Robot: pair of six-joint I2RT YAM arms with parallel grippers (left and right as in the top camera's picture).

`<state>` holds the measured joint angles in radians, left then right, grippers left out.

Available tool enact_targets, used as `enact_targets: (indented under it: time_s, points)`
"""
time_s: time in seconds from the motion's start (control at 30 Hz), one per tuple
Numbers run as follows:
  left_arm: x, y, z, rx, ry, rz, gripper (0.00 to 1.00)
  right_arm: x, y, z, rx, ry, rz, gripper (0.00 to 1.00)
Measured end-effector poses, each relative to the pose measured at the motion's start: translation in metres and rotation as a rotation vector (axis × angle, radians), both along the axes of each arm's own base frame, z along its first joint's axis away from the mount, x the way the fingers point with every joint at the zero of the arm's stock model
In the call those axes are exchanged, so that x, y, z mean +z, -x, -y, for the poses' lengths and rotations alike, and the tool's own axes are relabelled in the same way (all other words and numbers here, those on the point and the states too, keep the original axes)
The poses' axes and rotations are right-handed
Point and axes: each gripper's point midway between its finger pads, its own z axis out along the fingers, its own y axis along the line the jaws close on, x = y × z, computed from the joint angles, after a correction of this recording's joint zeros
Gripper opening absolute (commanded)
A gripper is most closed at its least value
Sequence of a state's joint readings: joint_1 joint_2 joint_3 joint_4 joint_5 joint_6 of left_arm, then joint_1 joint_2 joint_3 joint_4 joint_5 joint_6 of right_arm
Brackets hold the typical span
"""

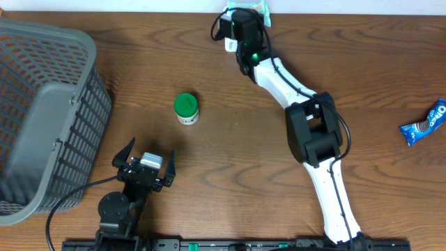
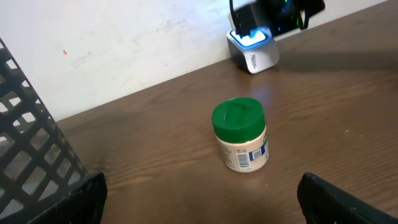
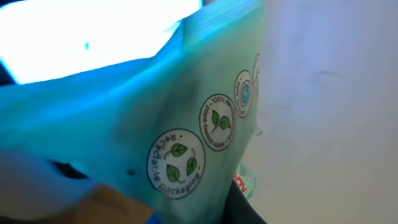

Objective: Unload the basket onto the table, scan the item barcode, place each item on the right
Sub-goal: 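Carry the wipes pack to the scanner and hold it there, then carry the wipes pack to the right side and release it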

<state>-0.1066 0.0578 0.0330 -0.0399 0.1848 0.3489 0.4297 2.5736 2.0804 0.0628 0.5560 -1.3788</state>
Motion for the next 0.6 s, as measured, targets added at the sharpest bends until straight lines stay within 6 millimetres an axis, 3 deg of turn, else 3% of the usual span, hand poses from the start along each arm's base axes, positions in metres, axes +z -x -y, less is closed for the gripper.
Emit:
enact_targets:
  time_s: [0.07,0.4,0.6]
  points:
    - [0.0,0.0,0.0,0.0,0.0,0.0,0.98,-0.009,0.0,0.002,-0.011,0.015,-0.004,0.01]
    - [0.0,0.0,0.0,0.0,0.0,0.0,0.98,-0.006,0.001,0.005,-0.014,0.083,-0.01,0.01]
    - [0.0,0.0,0.0,0.0,0.0,0.0,0.98,0.0,0.031,0.034,-0.124,0.101,-0.167,0.01]
